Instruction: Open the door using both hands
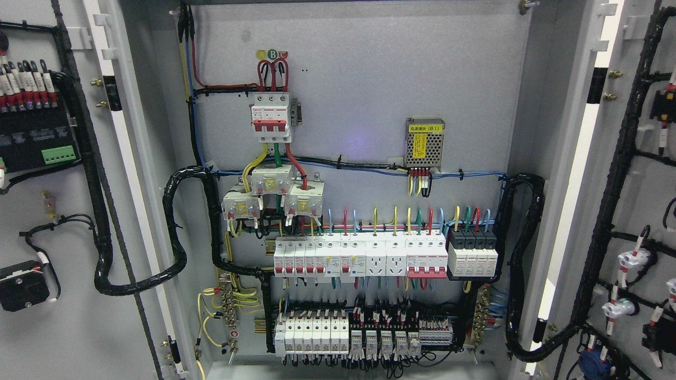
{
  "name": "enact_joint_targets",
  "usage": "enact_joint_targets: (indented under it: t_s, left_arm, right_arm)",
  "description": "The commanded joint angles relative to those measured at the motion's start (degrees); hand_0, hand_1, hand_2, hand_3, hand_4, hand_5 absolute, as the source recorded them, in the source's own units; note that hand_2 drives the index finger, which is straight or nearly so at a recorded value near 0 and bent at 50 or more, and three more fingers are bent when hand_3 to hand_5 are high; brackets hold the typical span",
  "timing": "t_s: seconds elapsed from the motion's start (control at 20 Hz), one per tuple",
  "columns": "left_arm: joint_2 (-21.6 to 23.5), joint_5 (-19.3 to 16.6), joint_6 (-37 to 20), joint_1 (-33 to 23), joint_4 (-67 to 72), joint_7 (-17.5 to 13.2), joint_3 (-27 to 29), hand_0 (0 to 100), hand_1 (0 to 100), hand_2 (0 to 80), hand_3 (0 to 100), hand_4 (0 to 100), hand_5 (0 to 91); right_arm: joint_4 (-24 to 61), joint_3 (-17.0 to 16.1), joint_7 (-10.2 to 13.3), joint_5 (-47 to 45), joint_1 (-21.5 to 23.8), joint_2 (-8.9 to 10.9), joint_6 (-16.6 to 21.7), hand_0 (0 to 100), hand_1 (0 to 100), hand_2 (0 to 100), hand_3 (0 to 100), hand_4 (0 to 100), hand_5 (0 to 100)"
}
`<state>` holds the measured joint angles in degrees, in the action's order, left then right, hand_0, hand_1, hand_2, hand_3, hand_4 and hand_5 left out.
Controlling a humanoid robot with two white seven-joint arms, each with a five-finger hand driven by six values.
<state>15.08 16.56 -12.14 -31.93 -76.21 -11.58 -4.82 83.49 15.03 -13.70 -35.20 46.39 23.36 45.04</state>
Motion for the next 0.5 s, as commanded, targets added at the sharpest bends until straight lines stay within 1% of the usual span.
enact_joint_targets:
  t_s: [0.0,0.1,0.2,0.3,0.4,0.45]
  left_arm:
    - [-4.44,-3.72,0.10,0.64,19.67,-0.19,-0.80,0,0,0.0,0,3,0.0]
    - [-5.76,-5.92,0.10,2.13,24.77,-0.28,-0.63,0,0,0.0,0,3,0.0]
    - [-6.90,-7.33,0.10,3.62,29.70,-0.28,-0.62,0,0,0.0,0,3,0.0]
    - [-7.17,-7.51,0.10,5.73,34.70,-0.28,-0.54,0,0,0.0,0,3,0.0]
    - [-7.70,-7.51,0.10,7.66,39.36,-0.28,-0.54,0,0,0.0,0,3,0.0]
    - [-8.05,-7.51,0.10,8.71,41.65,-0.28,-0.54,0,0,0.0,0,3,0.0]
  right_arm:
    - [-20.27,3.59,-0.01,0.05,0.37,-3.05,7.16,11,0,0,0,0,0]
    - [-24.32,3.69,0.08,0.05,0.02,-4.19,7.08,11,0,0,0,0,0]
    - [-29.58,3.60,-0.01,0.31,-1.20,-6.39,7.07,11,0,0,0,0,0]
    - [-37.13,3.60,-0.01,0.31,-4.44,-8.49,7.07,11,0,0,0,0,0]
    - [-44.60,2.90,0.08,0.31,-7.09,-12.18,7.07,11,0,0,0,0,0]
    - [-47.95,2.90,0.08,0.31,-8.67,-13.33,6.99,11,0,0,0,0,0]
